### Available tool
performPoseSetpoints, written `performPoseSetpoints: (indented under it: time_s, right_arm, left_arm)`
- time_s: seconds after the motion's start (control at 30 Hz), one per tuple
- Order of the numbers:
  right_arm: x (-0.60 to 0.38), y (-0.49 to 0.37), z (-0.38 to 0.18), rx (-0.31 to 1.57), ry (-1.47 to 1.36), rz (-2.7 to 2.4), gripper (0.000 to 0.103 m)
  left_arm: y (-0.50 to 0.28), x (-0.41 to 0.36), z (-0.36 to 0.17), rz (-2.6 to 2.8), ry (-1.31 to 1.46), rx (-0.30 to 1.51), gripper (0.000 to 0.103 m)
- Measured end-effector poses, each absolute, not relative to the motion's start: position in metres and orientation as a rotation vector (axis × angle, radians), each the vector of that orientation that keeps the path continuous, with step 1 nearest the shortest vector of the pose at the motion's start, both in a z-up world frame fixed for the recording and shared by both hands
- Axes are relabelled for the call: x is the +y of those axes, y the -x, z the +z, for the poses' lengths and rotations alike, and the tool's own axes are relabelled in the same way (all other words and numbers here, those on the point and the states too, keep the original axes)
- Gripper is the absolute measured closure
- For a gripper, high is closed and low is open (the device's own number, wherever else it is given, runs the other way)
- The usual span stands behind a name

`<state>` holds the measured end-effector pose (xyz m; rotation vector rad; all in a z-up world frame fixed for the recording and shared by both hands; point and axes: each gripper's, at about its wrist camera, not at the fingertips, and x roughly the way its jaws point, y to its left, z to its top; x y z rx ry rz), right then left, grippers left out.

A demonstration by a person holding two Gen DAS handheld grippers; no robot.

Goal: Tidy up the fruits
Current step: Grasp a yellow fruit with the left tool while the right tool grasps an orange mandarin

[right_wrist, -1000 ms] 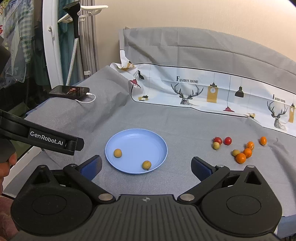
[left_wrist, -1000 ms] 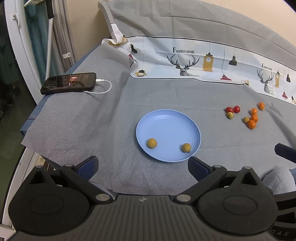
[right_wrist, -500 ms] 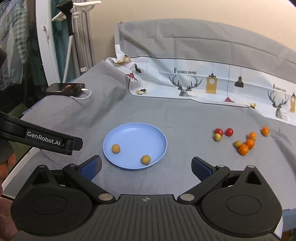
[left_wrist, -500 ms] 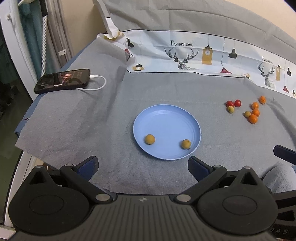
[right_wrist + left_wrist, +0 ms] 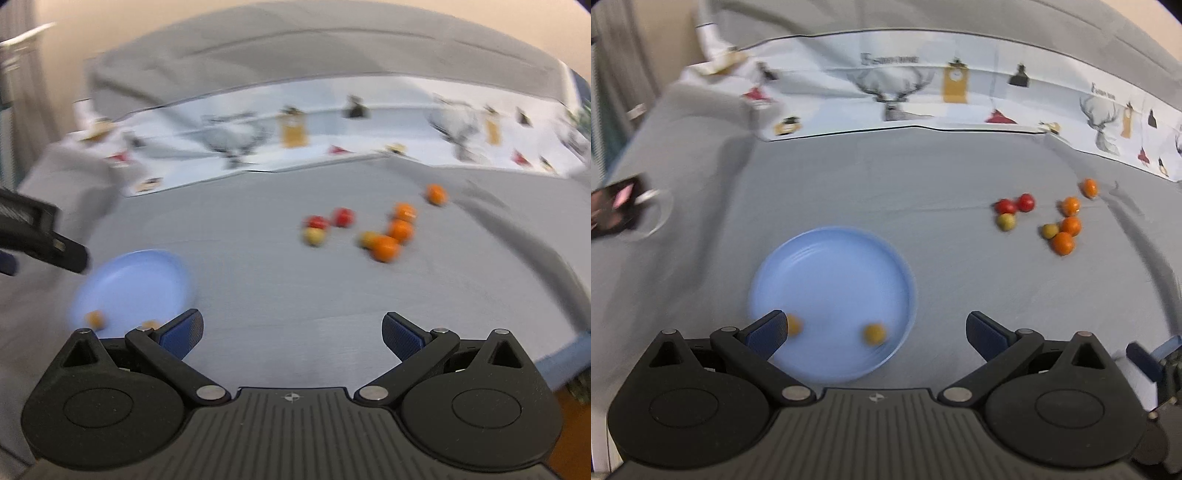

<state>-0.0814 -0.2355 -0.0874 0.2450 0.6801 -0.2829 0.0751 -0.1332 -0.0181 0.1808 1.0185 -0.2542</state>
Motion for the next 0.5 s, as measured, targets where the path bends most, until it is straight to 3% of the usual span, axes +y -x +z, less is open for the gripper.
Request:
performPoseSetpoints:
  time_s: [0.5]
  right_arm:
    - [-0.375,-0.035,-0.19,0.699,-0.316,-0.54,0.001]
  left_arm:
    - [-0.235,-0.342,-0.133,-0.373,-0.259,1.237,0.0]
